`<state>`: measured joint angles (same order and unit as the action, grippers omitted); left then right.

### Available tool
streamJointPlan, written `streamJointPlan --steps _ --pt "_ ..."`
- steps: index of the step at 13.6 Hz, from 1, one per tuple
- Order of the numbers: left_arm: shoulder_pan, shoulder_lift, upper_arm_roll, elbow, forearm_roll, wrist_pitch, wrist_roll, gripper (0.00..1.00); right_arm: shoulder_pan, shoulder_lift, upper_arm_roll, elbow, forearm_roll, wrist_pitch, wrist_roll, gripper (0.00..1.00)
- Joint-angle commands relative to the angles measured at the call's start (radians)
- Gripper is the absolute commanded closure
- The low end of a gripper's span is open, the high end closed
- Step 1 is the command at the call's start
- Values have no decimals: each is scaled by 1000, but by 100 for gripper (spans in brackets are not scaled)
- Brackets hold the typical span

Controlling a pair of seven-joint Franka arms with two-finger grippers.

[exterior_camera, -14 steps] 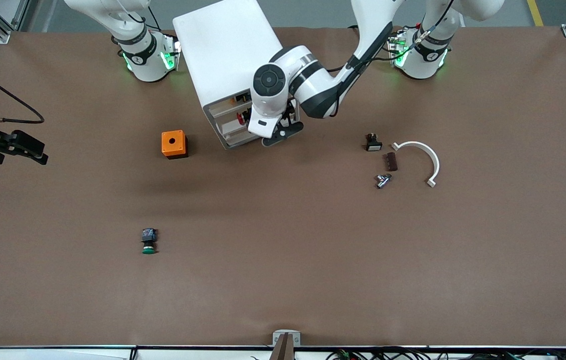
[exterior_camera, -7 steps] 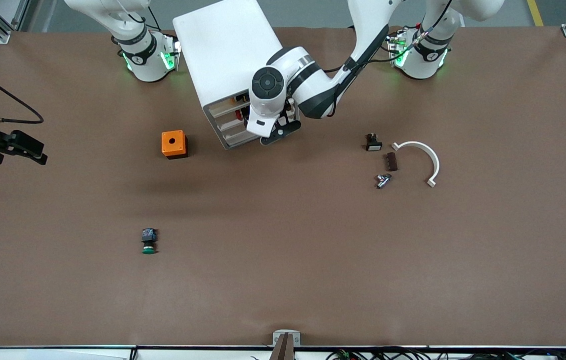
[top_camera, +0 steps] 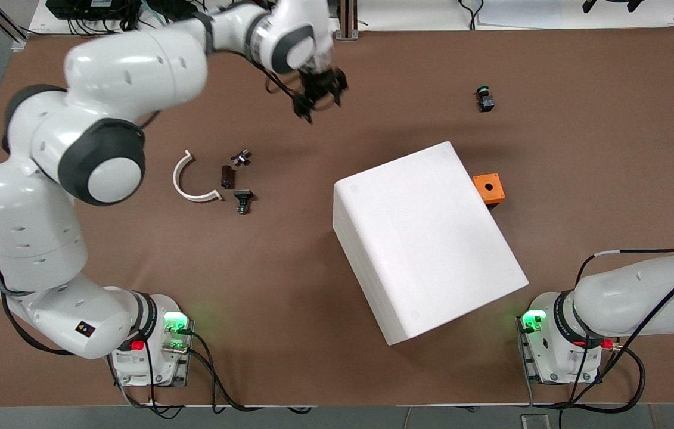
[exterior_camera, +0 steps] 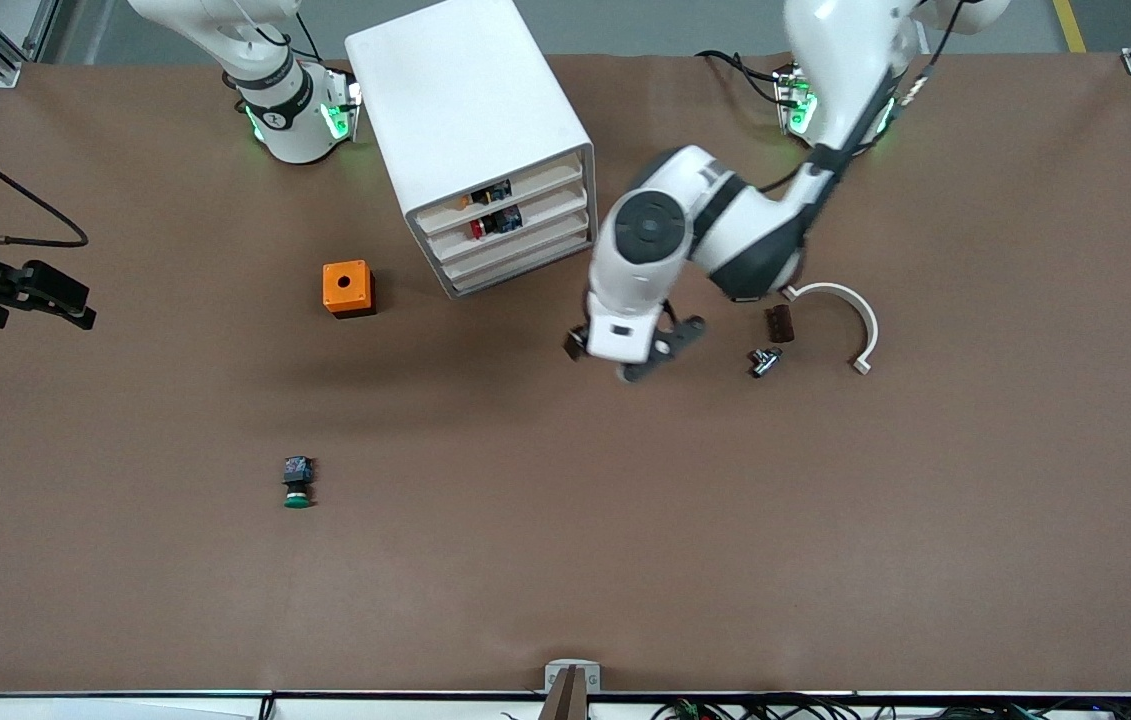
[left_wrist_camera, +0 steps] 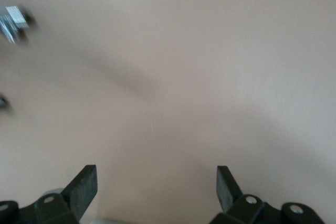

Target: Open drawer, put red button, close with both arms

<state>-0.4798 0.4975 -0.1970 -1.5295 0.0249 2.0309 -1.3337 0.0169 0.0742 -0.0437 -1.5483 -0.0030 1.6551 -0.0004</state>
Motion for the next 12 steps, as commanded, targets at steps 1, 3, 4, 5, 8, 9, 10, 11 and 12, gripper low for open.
streamJointPlan --steps 1,3,4,5,8,9,10,11,12 --pt "126 -100 -7 -18 39 -52 36 0 -17 -27 16 -21 -5 3 2 0" --pt "225 -143 -10 -18 39 -90 181 0 -15 -25 16 -21 -5 5 2 0" --pt "265 -158 -10 -17 39 -119 253 0 -14 -25 16 -21 -5 3 3 0" --pt "303 -175 -10 -17 39 -133 307 0 -14 -25 16 -21 -5 5 2 0" --pt "403 -240 -9 -17 39 -208 480 0 -12 -25 16 -19 -5 6 2 0" --pt "433 -269 -7 -12 39 -233 539 0 -11 -25 16 -19 -5 6 3 0" --pt "466 -295 -9 -8 39 -268 598 0 -11 -25 19 -19 -5 6 3 0" --pt "493 -315 -9 6 39 -311 660 0 -11 -25 19 -19 -5 6 2 0" --pt "524 -326 -7 29 39 -361 718 0 -12 -25 19 -19 -5 6 2 0"
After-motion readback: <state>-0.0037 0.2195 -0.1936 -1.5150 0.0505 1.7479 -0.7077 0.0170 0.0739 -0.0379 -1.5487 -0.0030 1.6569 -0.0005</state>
